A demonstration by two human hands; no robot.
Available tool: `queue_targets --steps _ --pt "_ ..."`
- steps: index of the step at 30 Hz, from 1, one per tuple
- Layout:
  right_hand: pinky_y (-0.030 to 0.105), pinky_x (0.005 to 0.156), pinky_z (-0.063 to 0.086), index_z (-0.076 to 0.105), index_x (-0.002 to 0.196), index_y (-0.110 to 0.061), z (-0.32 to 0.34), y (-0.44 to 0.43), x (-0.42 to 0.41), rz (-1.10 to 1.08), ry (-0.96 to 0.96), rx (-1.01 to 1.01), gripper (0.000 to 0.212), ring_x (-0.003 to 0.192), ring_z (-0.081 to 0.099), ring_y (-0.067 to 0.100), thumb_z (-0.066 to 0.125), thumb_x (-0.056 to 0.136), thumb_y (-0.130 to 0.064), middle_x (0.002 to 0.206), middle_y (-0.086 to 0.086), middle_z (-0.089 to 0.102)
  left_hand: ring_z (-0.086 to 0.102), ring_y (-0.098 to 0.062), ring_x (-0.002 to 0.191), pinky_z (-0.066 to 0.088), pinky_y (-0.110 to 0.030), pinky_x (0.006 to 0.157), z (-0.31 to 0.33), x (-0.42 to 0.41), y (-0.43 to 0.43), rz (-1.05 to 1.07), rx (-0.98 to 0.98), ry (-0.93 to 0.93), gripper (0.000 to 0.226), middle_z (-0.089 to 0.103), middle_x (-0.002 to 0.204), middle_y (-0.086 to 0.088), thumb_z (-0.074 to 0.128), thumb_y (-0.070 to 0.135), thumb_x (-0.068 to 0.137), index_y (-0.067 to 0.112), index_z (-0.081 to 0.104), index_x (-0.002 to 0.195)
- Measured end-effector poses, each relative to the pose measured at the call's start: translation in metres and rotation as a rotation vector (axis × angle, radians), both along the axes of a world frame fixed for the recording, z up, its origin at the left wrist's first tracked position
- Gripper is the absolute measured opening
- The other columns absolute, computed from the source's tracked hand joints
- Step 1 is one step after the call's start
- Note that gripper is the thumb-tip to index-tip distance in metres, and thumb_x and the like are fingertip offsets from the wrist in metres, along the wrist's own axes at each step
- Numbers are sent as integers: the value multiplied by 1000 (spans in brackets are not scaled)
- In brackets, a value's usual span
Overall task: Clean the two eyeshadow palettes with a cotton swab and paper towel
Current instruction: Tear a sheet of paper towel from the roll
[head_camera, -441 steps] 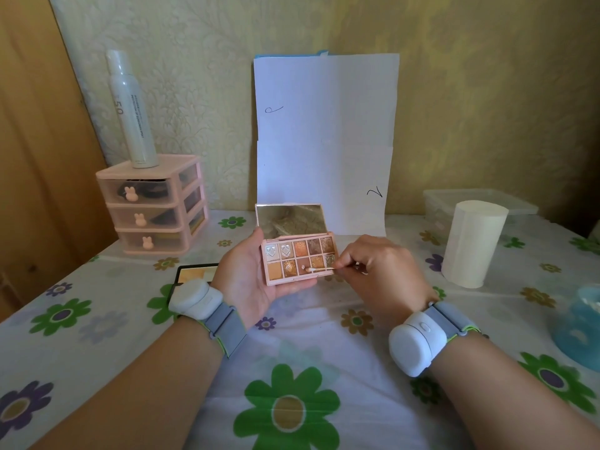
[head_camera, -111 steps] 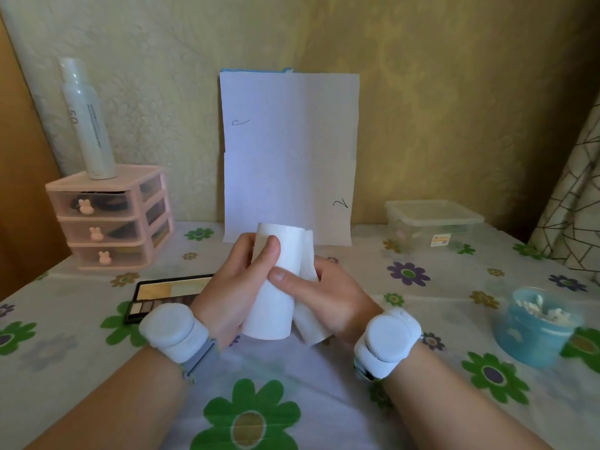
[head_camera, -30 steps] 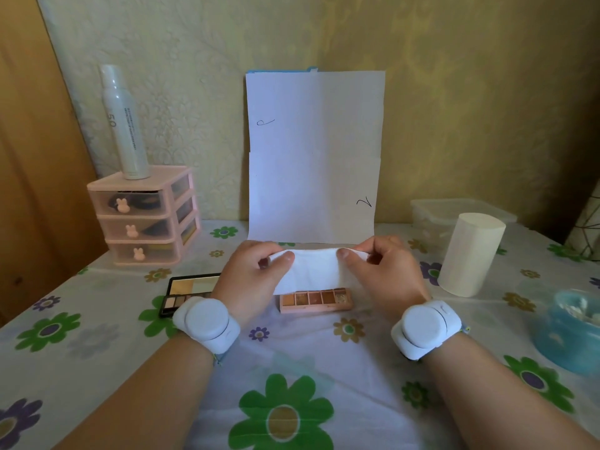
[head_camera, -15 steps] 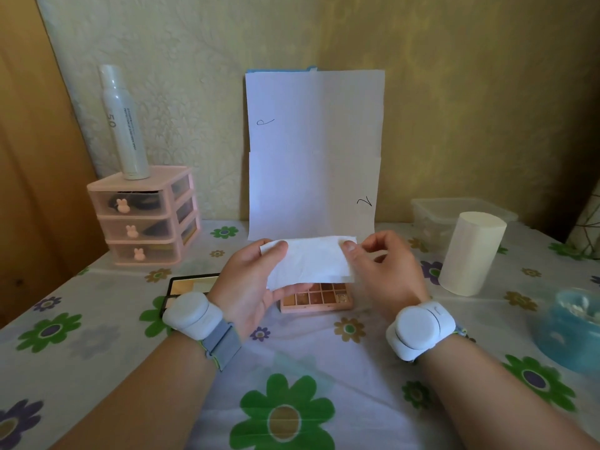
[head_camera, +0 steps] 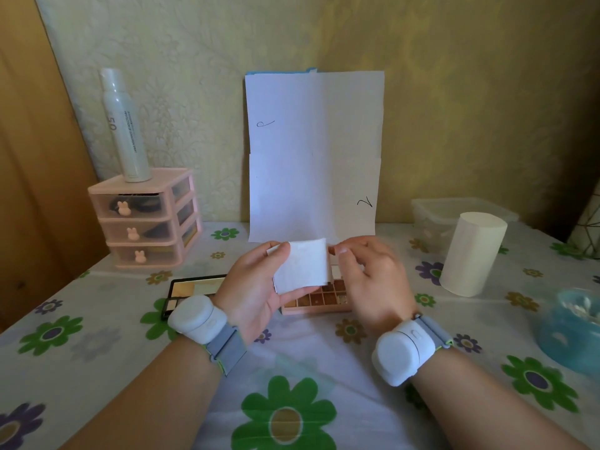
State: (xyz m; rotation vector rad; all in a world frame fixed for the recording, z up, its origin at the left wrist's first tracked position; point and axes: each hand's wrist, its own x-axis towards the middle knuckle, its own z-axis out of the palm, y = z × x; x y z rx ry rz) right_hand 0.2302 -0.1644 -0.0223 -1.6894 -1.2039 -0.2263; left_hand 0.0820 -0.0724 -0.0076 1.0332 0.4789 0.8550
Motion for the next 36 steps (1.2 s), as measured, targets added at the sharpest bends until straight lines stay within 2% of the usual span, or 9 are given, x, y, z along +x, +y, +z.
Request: queue_targets --steps 3,8,11,14,18,22,28,34,36 --pt "22 86 41 74 94 -27 4 -4 -4 41 72 -33 38 97 56 8 44 94 -49 100 -11 66 74 -29 101 62 -47 76 -1 1 1 3 0 2 17 75 107 -16 58 15 103 2 69 99" --pt "25 67 49 69 95 -28 4 -5 -18 138 159 -150 24 70 61 3 59 91 -49 76 -12 69 73 -32 107 62 -48 84 -5 4 -4 -64 63 71 24 75 115 -20 57 17 103 2 69 118" --pt "27 65 50 71 95 -27 3 -3 -15 116 197 -123 15 68 61 6 62 92 -39 74 -10 70 74 -36 104 62 -49 81 -8 4 -1 -19 153 146 20 73 115 -23 59 18 103 7 73 110" --pt "30 68 54 73 91 -30 3 -3 -11 151 333 -98 11 71 64 8 62 92 -32 76 -12 71 75 -33 84 63 -45 72 -11 1 5 38 339 296 18 70 105 -27 60 19 102 11 74 97" --pt "39 77 58 74 87 -30 3 -2 -10 225 478 -90 13 78 69 15 62 91 -26 81 -8 74 63 -22 64 50 -34 55 -11 0 6 50 490 361 10 68 97 -17 65 24 96 21 72 103" --pt "30 67 56 76 86 -25 8 -5 -13 304 593 -86 15 72 69 11 63 90 -19 79 -3 76 59 -11 62 45 -30 58 -11 0 6 31 580 403 14 70 84 6 61 28 100 28 74 104" --pt "20 50 50 72 86 -11 8 -3 -22 359 697 -48 12 59 64 10 71 89 -23 71 4 72 54 -5 55 41 -29 63 -13 -2 8 40 633 372 11 70 73 4 69 24 94 16 70 86" --pt "37 61 56 72 79 -23 4 2 -17 209 613 -84 15 60 62 14 73 85 -37 69 -2 71 46 -19 62 42 -38 69 -13 -2 7 -7 686 412 19 65 82 -20 61 40 87 21 67 84" --pt "37 65 57 73 78 -24 5 2 -16 190 651 -67 15 63 63 15 75 82 -38 71 -2 72 47 -16 59 43 -35 70 -12 -2 7 -10 712 423 16 62 72 -9 63 35 90 21 66 84"
